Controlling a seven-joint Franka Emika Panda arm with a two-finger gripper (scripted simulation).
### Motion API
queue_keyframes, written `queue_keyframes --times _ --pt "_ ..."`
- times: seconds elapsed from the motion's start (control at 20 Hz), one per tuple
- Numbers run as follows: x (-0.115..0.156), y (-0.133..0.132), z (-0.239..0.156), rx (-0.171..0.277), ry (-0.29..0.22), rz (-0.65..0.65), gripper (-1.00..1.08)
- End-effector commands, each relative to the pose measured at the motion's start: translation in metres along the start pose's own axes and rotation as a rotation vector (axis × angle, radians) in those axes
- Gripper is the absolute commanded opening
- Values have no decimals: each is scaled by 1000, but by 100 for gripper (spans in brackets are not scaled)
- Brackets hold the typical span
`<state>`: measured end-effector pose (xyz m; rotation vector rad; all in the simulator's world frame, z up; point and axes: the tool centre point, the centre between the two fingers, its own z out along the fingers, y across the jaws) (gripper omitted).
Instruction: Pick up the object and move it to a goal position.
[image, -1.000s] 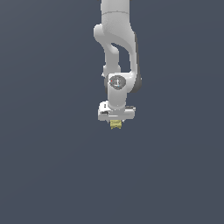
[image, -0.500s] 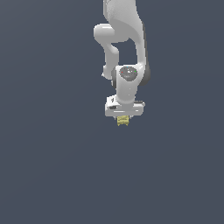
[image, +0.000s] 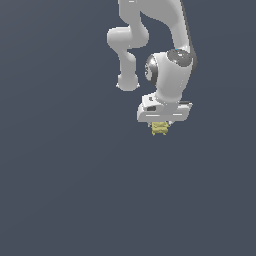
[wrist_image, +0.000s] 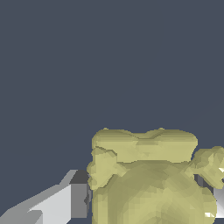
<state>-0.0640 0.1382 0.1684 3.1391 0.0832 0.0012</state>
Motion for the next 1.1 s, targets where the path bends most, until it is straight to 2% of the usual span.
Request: queue_keyframes --times 0.0,0.25,0.5,0.75,1.05 --pt "3 -21 -24 0 0 1 -100" --pt "10 -58 -64 0 0 1 -100" --pt "16 -83 -92 1 -1 1 -100" --pt "20 -98 -108 1 -1 1 -100" --pt "23 -103 -113 2 -1 1 -100"
